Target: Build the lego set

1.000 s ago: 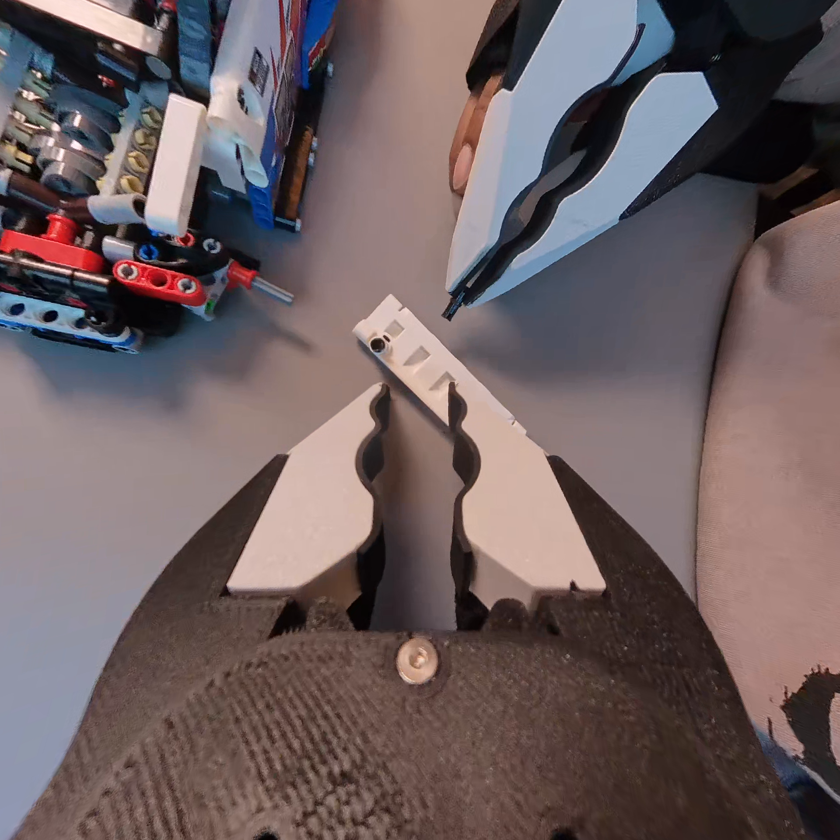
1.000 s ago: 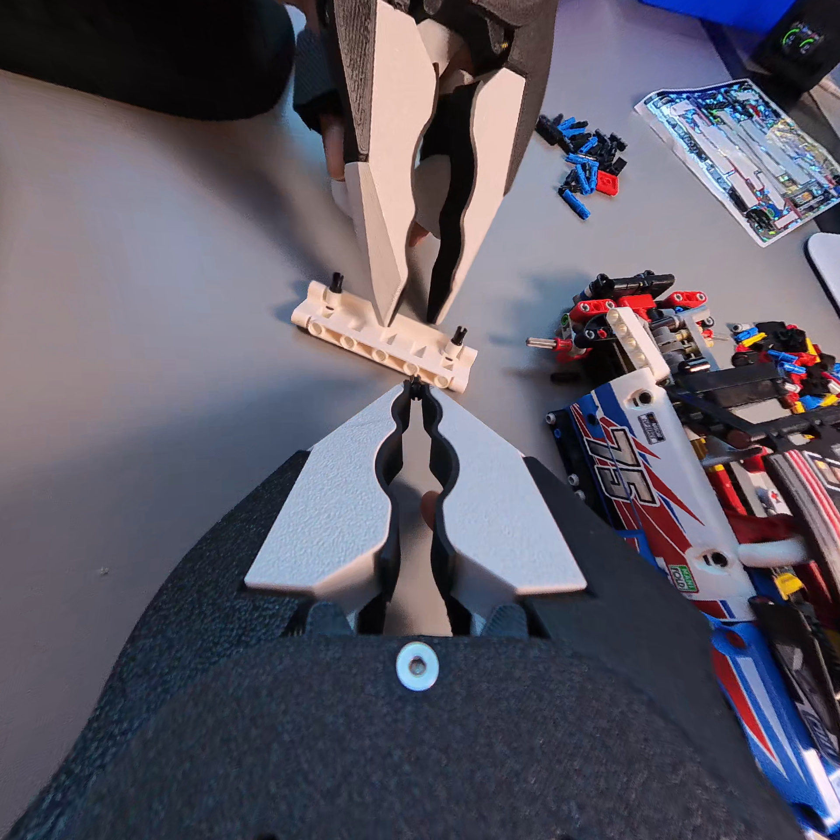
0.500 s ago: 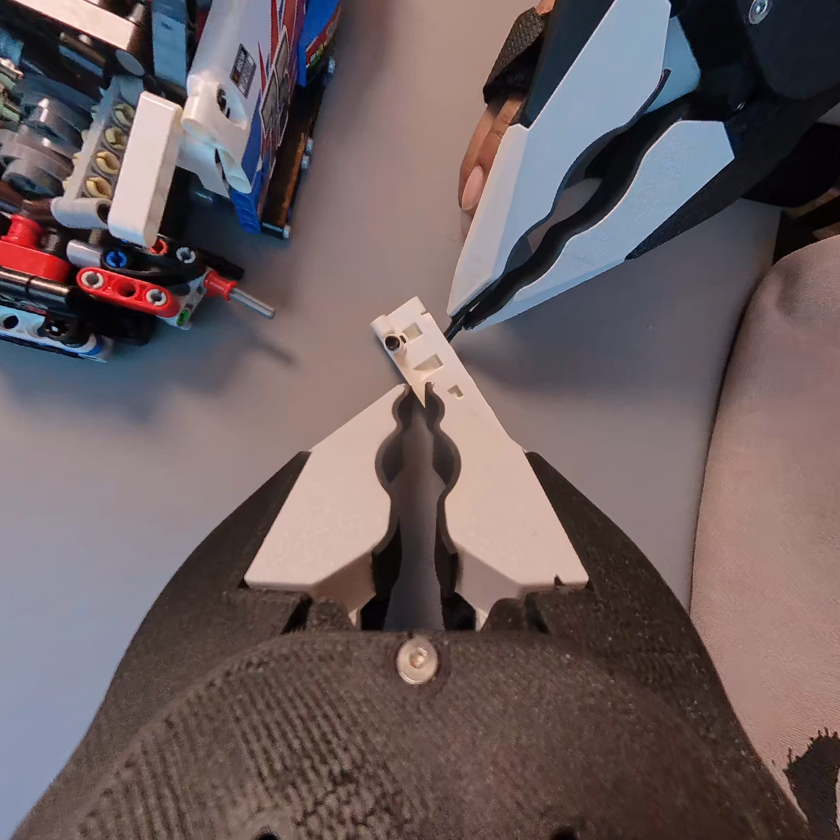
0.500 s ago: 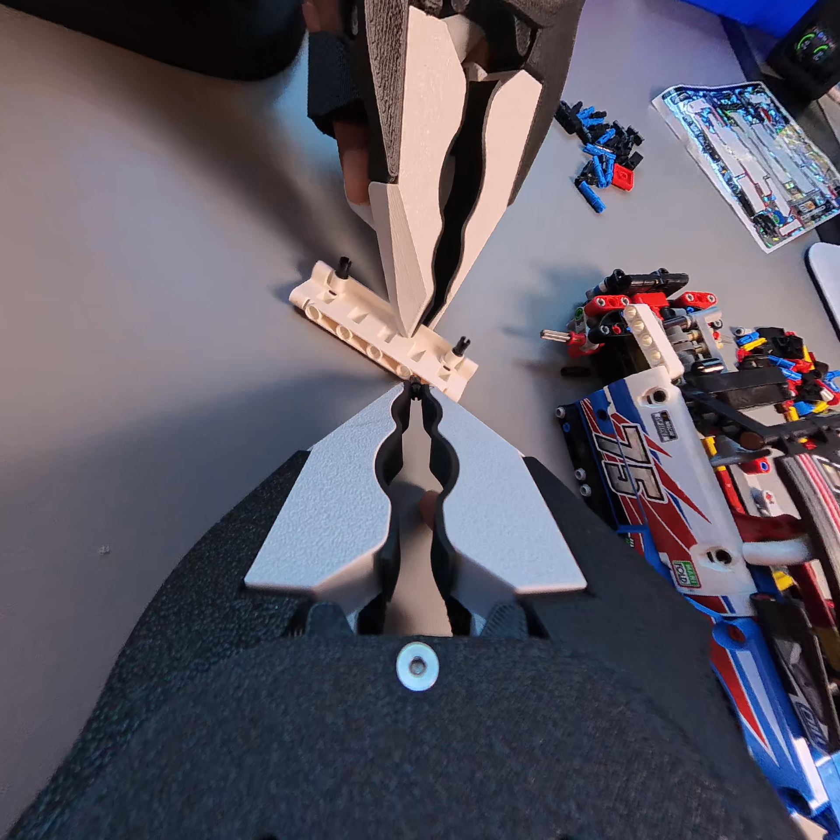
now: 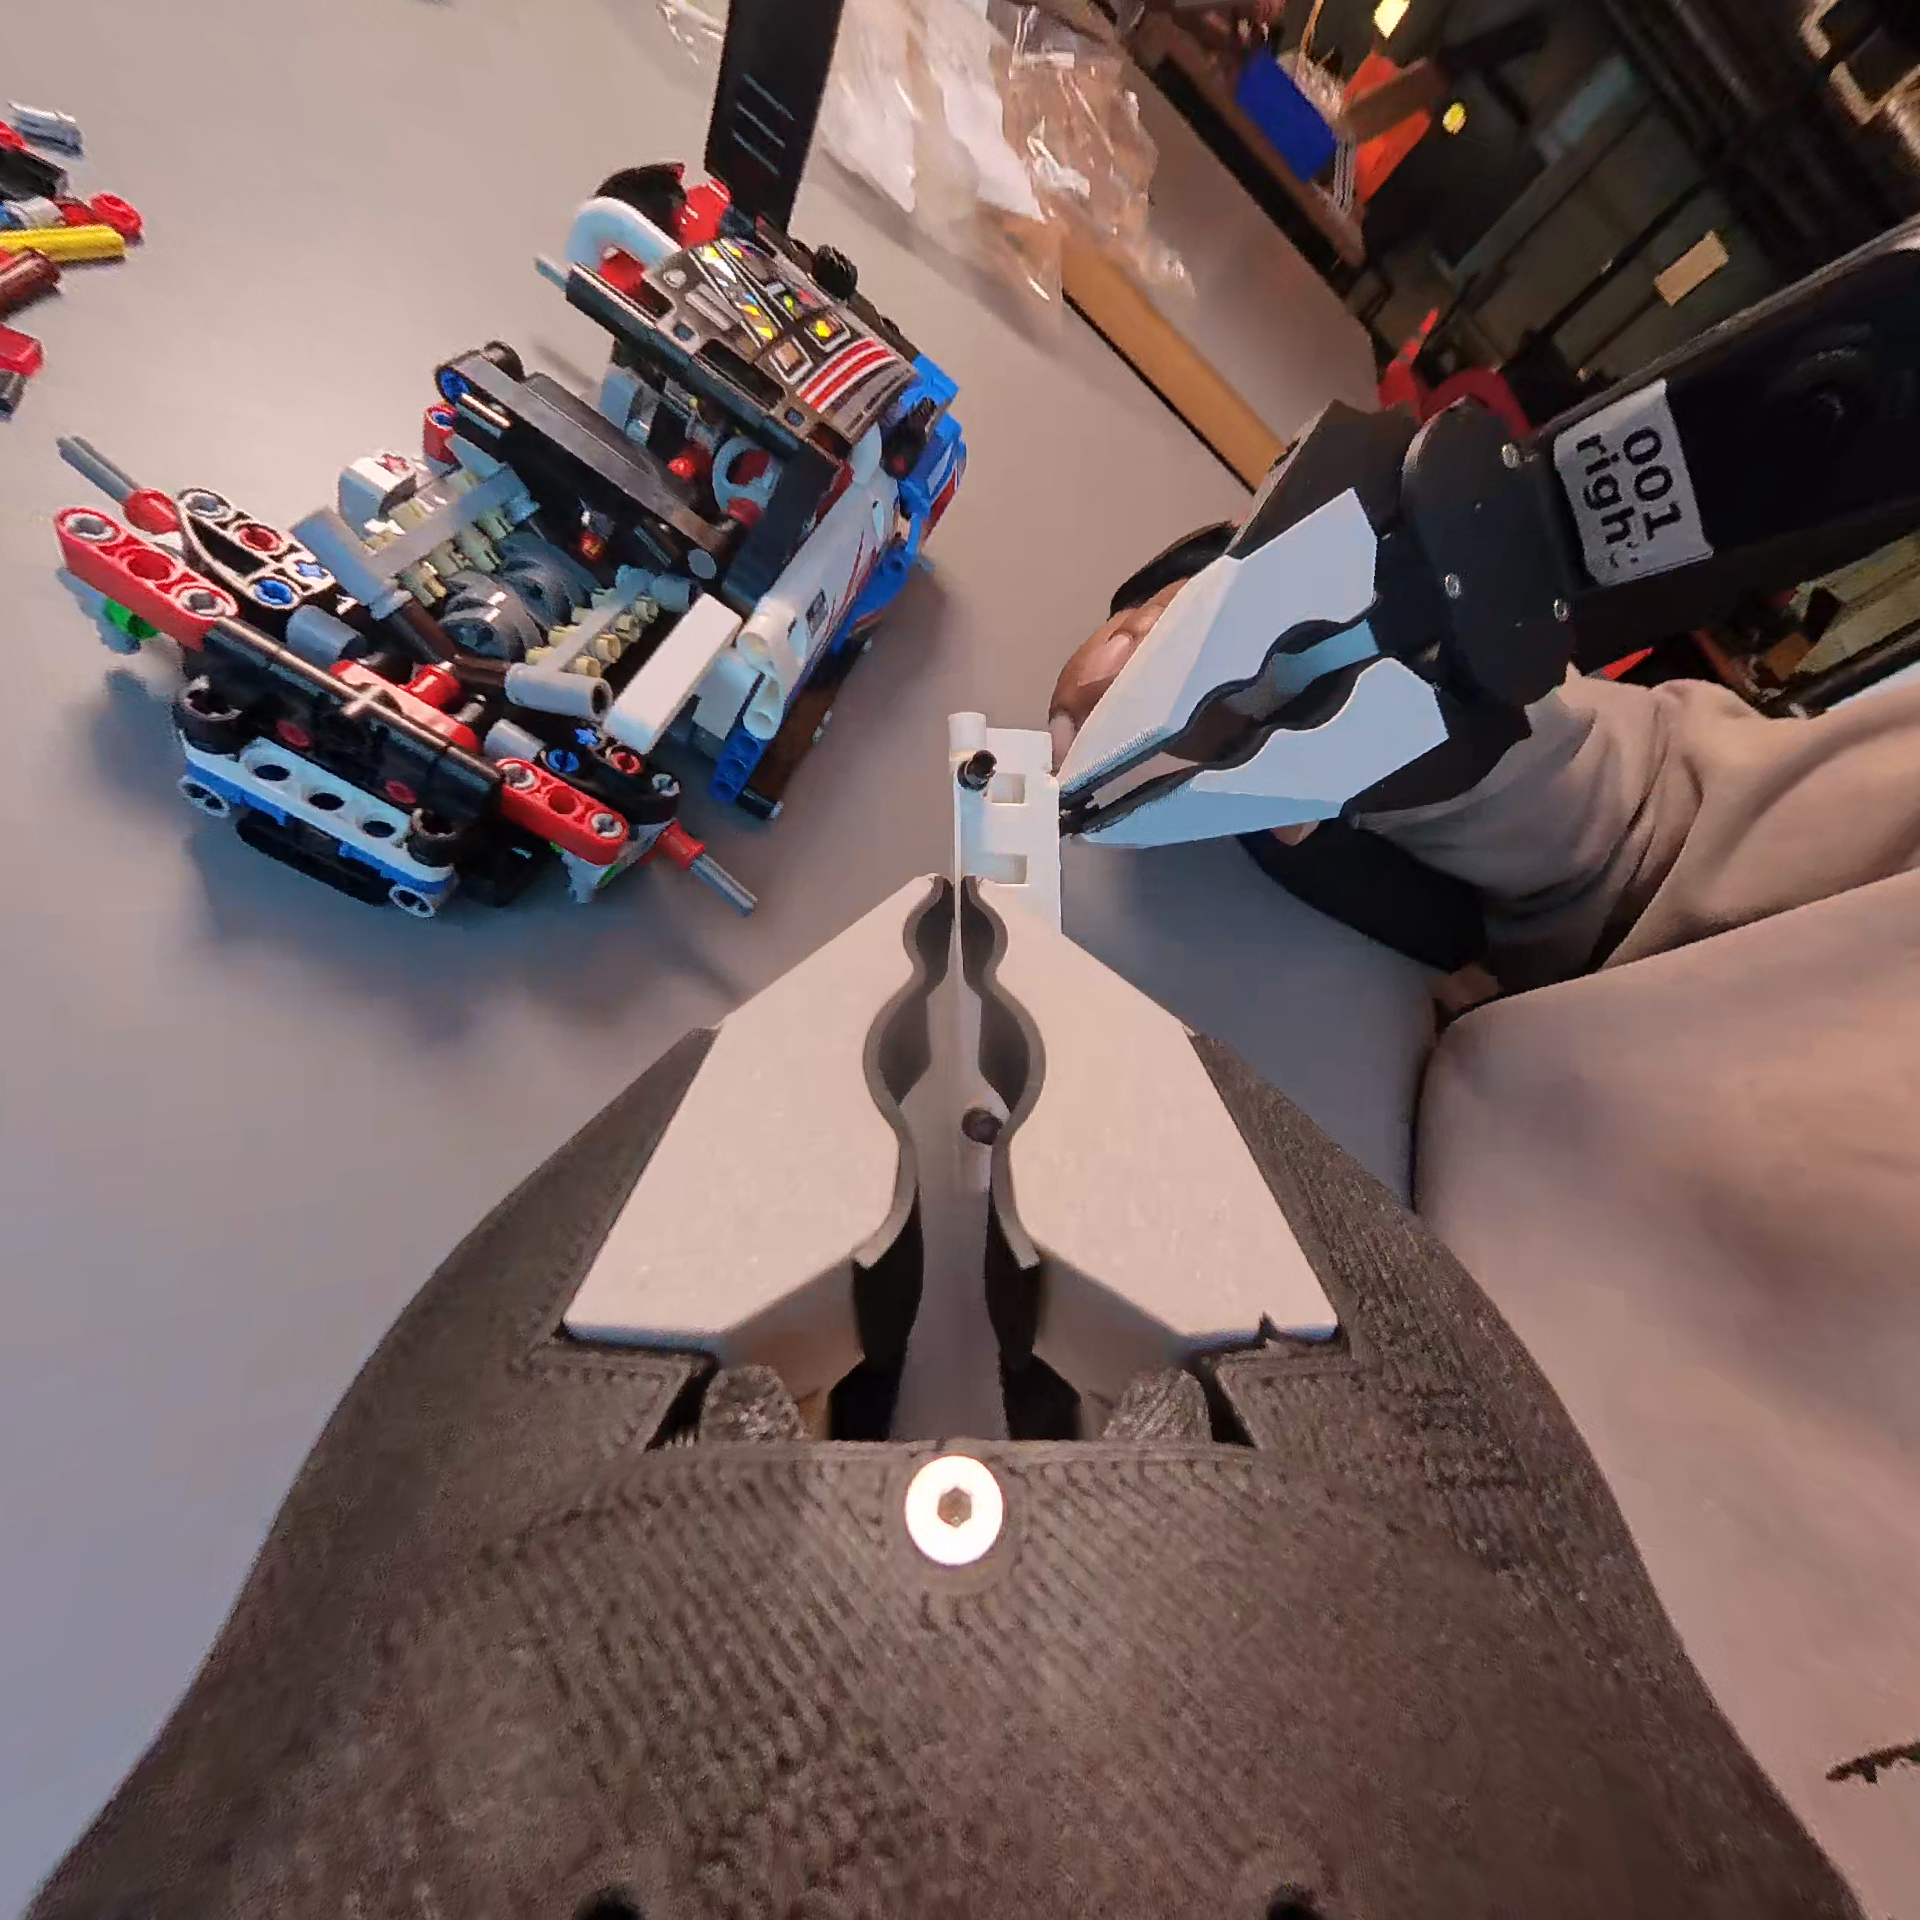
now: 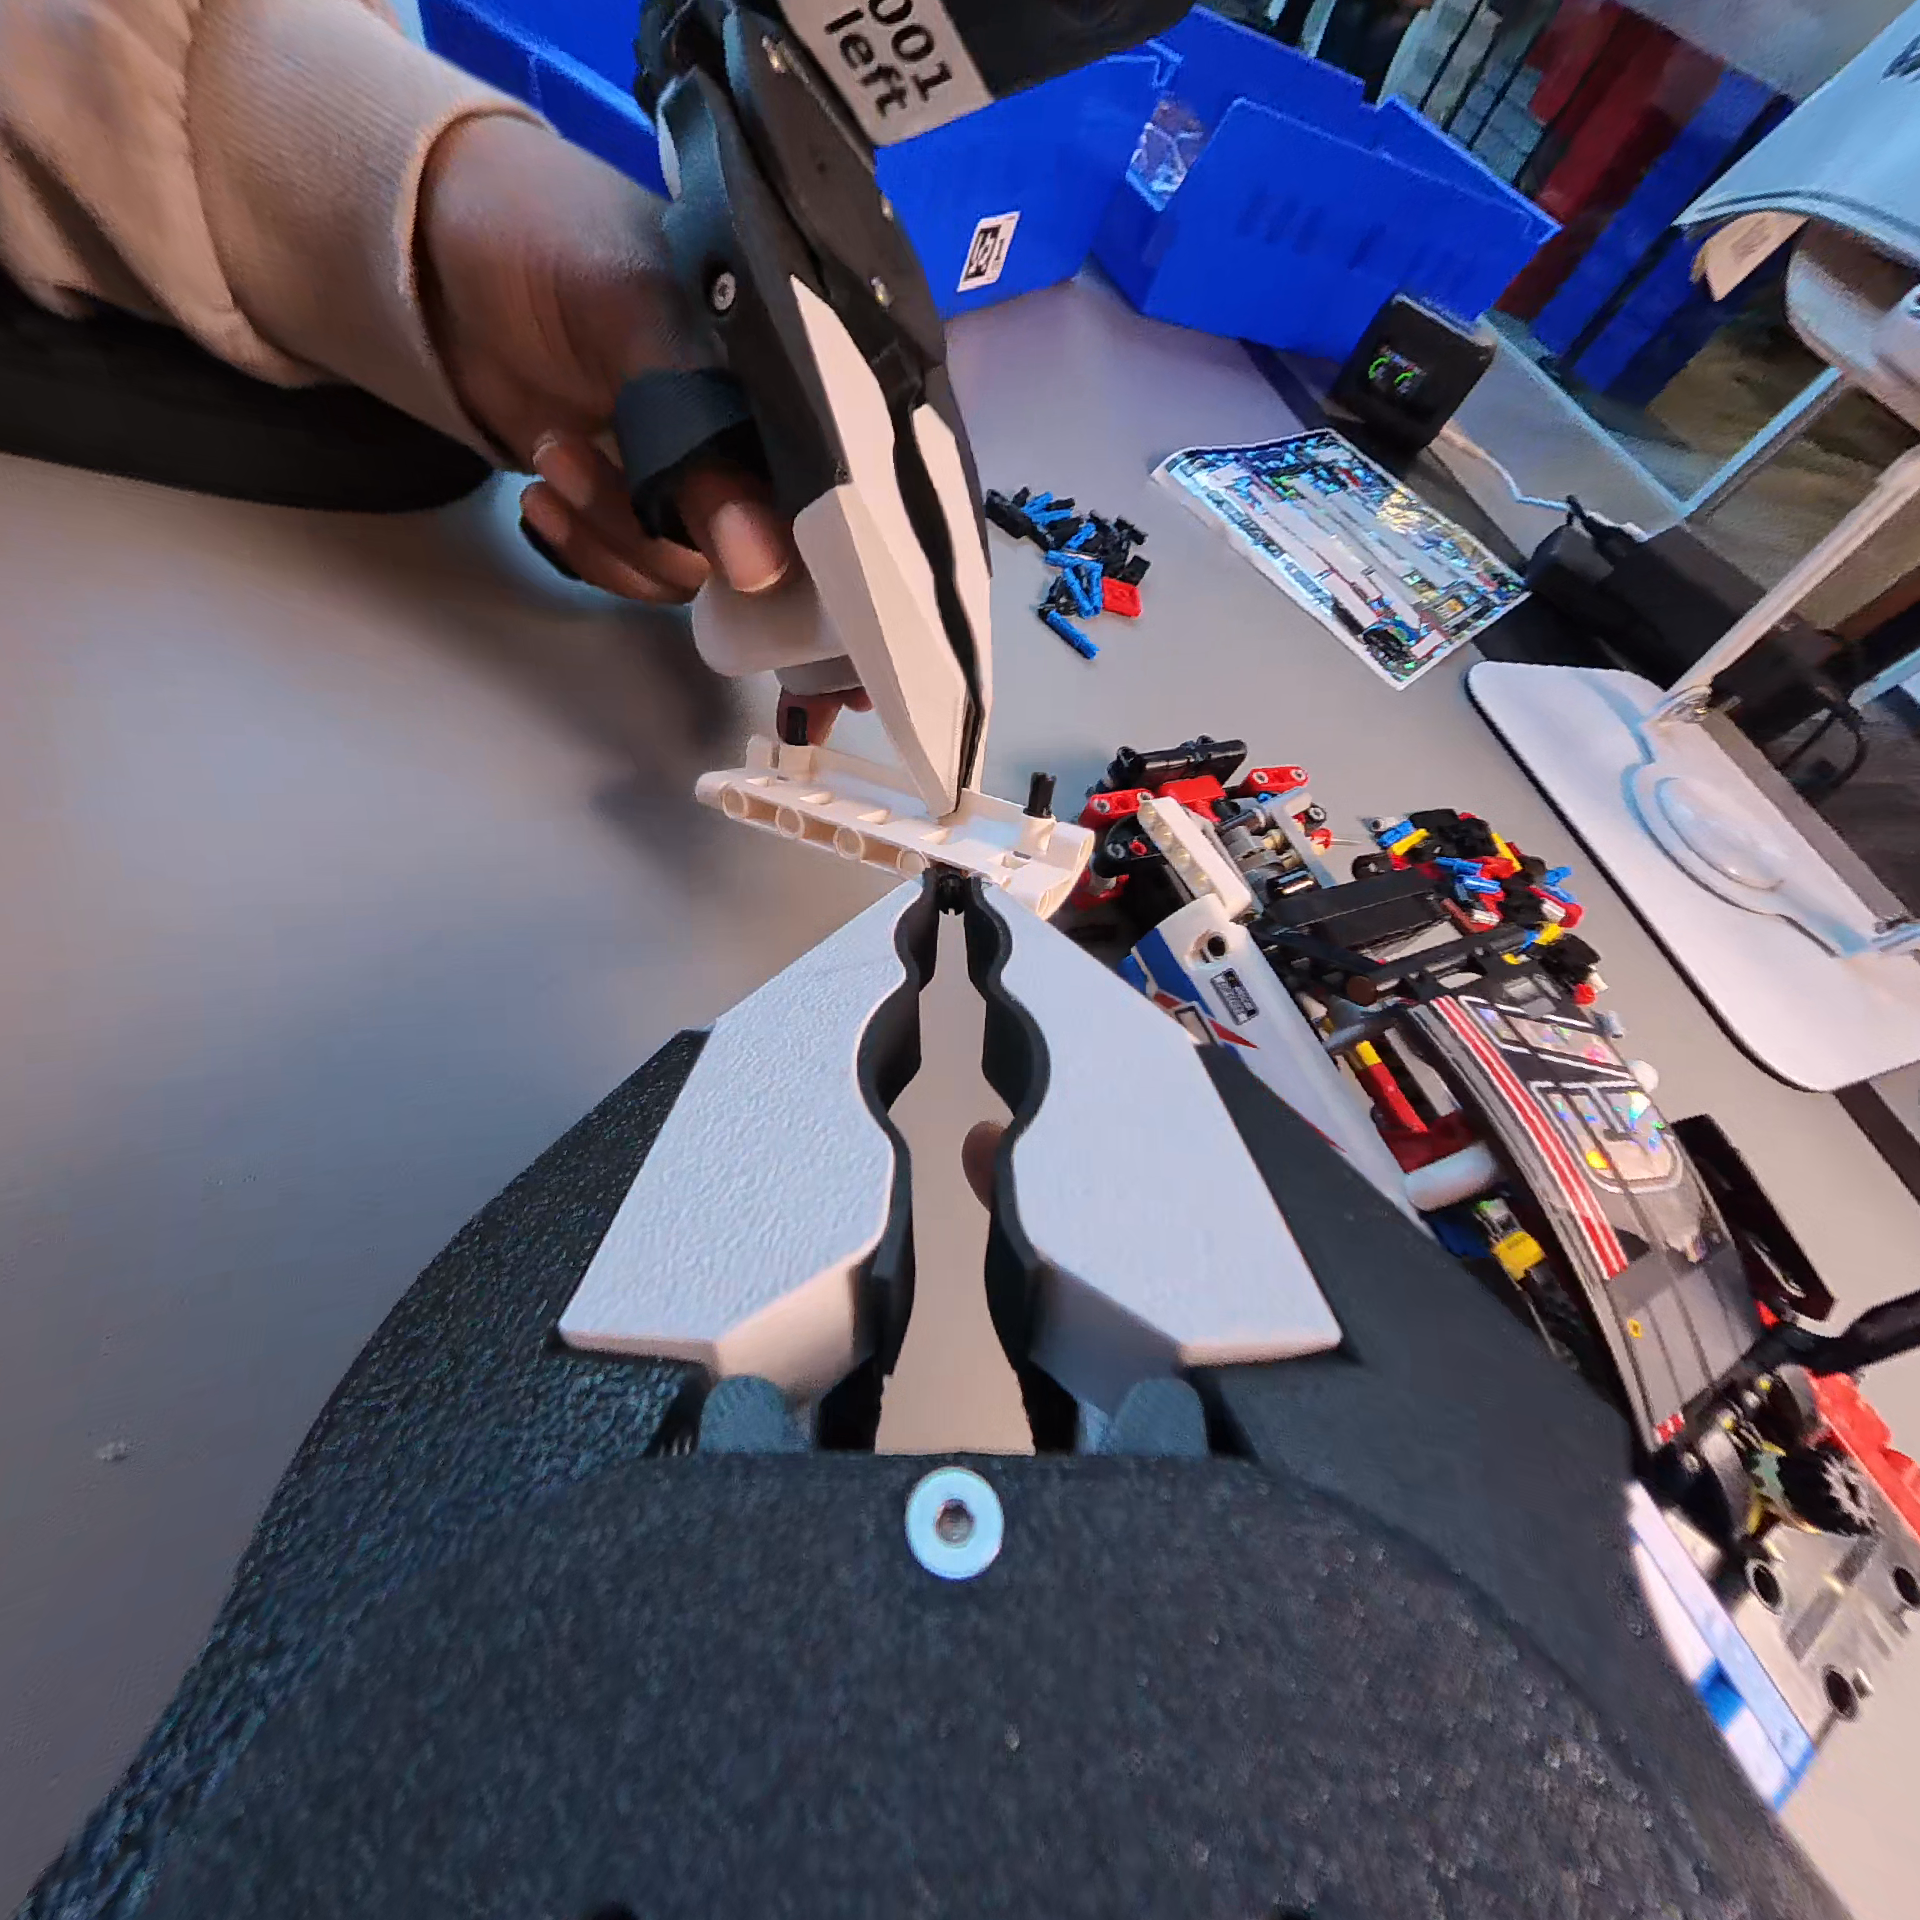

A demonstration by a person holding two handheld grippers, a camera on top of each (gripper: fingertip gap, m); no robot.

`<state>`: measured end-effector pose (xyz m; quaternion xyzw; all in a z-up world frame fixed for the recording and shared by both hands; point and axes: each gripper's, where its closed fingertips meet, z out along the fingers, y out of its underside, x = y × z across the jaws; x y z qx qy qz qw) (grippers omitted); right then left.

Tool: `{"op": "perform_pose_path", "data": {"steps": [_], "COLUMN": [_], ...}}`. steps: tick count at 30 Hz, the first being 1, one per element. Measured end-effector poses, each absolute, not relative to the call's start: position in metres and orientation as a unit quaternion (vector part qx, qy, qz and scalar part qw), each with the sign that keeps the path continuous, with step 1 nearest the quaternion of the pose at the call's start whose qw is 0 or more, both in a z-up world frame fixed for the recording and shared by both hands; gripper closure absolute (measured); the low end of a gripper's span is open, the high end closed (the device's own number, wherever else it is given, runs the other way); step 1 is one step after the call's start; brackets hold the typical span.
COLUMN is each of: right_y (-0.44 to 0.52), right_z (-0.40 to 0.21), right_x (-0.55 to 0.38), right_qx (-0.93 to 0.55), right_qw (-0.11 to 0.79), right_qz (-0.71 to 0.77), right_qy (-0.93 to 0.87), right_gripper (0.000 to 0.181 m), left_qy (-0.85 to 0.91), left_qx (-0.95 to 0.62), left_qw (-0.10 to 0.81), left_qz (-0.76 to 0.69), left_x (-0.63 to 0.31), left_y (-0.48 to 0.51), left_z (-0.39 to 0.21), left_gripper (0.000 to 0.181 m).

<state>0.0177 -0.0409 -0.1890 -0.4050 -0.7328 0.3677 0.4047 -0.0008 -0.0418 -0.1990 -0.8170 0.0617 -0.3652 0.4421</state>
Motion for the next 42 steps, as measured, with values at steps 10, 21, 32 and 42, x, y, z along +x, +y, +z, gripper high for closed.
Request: {"op": "perform_pose_path", "data": {"steps": [10, 21, 32, 42], "right_y": [-0.024, -0.024, -0.024, -0.019], "right_z": [-0.179, -0.170, -0.171, -0.169], "right_x": [0.007, -0.004, -0.009, -0.016], "right_qx": [-0.473, -0.528, -0.541, -0.612], "right_qw": [0.433, 0.438, 0.446, 0.401], "right_qz": [0.363, 0.385, 0.387, 0.457], "right_qy": [-0.676, -0.617, -0.599, -0.505], "right_gripper": [0.180, 0.180, 0.180, 0.180], "left_qy": [0.010, -0.027, -0.064, -0.053], "left_qx": [-0.808, -0.801, -0.789, -0.769], "left_qw": [0.502, 0.551, 0.553, 0.592], "left_qz": [-0.309, -0.234, -0.261, -0.235], "left_x": [-0.012, -0.032, -0.031, -0.033], "left_y": [-0.028, -0.025, -0.026, -0.028], "left_z": [-0.190, -0.178, -0.178, -0.164], "left_gripper": [0.181, 0.181, 0.181, 0.180]}}
